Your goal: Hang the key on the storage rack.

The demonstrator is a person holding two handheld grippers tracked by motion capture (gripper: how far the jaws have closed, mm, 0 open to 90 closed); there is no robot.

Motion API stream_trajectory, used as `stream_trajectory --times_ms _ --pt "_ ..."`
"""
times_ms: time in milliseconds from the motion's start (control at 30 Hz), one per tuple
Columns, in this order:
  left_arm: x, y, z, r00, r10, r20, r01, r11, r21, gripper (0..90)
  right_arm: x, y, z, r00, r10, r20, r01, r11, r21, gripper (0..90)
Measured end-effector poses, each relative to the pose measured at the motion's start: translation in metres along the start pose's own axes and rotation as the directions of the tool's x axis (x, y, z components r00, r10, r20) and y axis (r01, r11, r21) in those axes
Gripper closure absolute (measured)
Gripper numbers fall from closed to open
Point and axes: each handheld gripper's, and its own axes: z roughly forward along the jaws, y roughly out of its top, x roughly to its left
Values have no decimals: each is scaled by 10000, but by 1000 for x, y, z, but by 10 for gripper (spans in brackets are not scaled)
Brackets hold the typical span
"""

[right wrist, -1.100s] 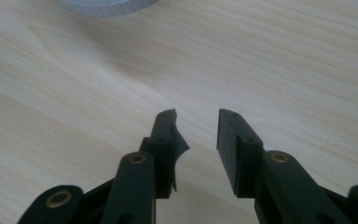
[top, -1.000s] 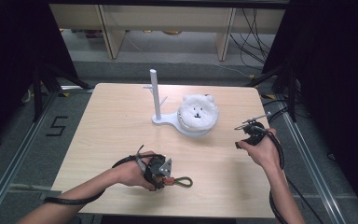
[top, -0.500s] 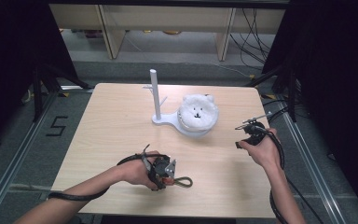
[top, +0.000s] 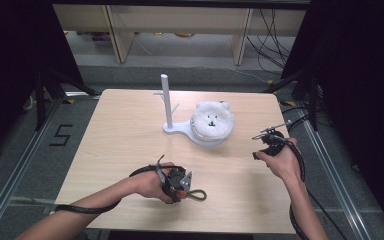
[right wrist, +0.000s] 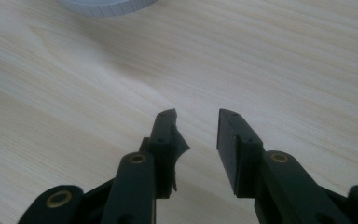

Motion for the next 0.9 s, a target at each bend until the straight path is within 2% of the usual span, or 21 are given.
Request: stream_trajectory --times_ms 33,67,100,167,200,267,400,433,467,567,600,667,733,833,867,900 --pt "0 0 0 10000 -42 60 42 10000 5 522 0 0 0 10000 0 2 0 10000 -1 684" --pt "2 1 -1 9997 242 47 -243 9994 250 529 2 0 -1 9997 262 27 -262 9996 135 684" --pt "3 2 -1 9994 344 40 -345 9989 303 529 2 0 -1 9997 262 27 -262 9996 135 684" --pt "3 3 0 9997 237 58 -239 9994 242 534 3 0 -1 9994 341 54 -342 9992 218 684" --pt "4 3 -1 9995 328 46 -329 9990 296 538 3 0 -2 9994 344 49 -345 9992 215 684" --pt "3 4 0 9997 184 160 -188 9995 263 552 3 1 -2 9993 362 37 -363 9991 201 684" --pt "6 4 -1 9990 160 406 -176 9991 389 591 3 1 -2 9993 377 20 -378 9991 186 684" --pt "6 4 0 9988 19 494 -36 9994 345 605 3 1 -2 9993 375 20 -375 9991 185 684" --pt "7 4 0 9983 -52 579 32 9994 347 624 1 0 -1 10000 63 7 -63 10000 -4 683" --pt "9 3 -1 9969 -281 733 253 9989 401 659 0 0 -1 10000 -70 15 70 10000 39 684" --pt "8 3 0 9962 -499 720 480 9984 289 663 2 0 0 9998 205 28 -206 9998 86 683" --pt "8 3 -1 9975 -342 618 317 9986 416 669 2 0 0 9998 201 37 -202 9998 83 684" --pt "6 4 -1 9987 -285 425 268 9989 396 675 0 -1 0 10000 -32 30 33 10000 -52 684" --pt "3 2 -1 9980 -486 407 479 9987 170 682 2 -1 -2 9996 279 19 -279 9996 98 683" --pt "3 2 -2 9988 -332 366 324 9992 224 683 2 -1 -3 9993 376 14 -376 9992 142 684" --pt "1 1 -2 9984 -459 318 458 9989 41 684 2 -1 -3 9994 333 18 -333 9993 186 684"
